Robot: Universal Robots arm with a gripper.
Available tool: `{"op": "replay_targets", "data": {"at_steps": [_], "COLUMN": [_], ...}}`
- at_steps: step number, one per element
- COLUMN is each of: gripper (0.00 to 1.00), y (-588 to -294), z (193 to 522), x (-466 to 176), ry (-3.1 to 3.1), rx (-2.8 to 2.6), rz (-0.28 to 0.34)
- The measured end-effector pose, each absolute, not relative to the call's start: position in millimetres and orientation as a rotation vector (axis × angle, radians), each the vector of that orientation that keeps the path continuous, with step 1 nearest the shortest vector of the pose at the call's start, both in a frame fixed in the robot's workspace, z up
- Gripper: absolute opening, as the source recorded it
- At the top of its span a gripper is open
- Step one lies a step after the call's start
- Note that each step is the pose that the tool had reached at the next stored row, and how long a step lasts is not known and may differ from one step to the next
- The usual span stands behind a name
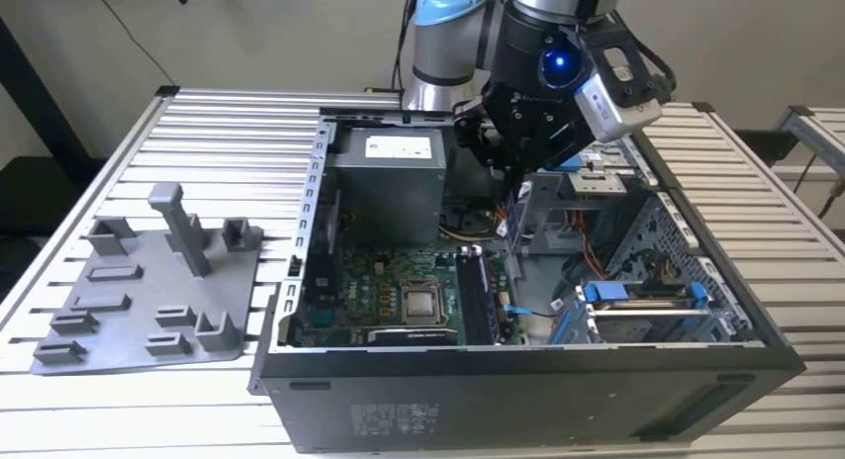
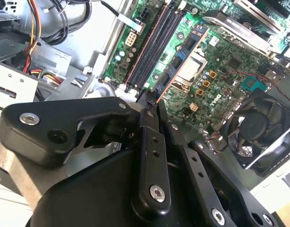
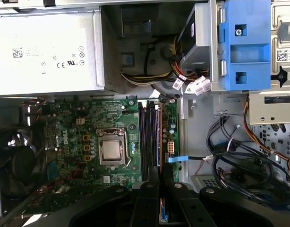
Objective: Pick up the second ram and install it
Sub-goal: 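Insert the second ram into the second slot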
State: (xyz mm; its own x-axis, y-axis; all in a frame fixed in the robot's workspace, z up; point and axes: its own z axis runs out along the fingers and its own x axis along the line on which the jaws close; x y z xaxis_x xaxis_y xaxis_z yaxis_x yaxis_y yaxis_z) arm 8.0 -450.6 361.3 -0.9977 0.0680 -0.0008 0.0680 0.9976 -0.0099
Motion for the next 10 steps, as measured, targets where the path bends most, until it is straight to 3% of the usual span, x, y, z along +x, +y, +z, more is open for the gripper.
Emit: {"op": "replay_targets", "data": {"at_steps": [10], "gripper": [0.14], "y": [-450.6], "z": [356.6], "x": [8.0], "ry": [3.139], "rx": [0.107], "rz": [-0.016]}}
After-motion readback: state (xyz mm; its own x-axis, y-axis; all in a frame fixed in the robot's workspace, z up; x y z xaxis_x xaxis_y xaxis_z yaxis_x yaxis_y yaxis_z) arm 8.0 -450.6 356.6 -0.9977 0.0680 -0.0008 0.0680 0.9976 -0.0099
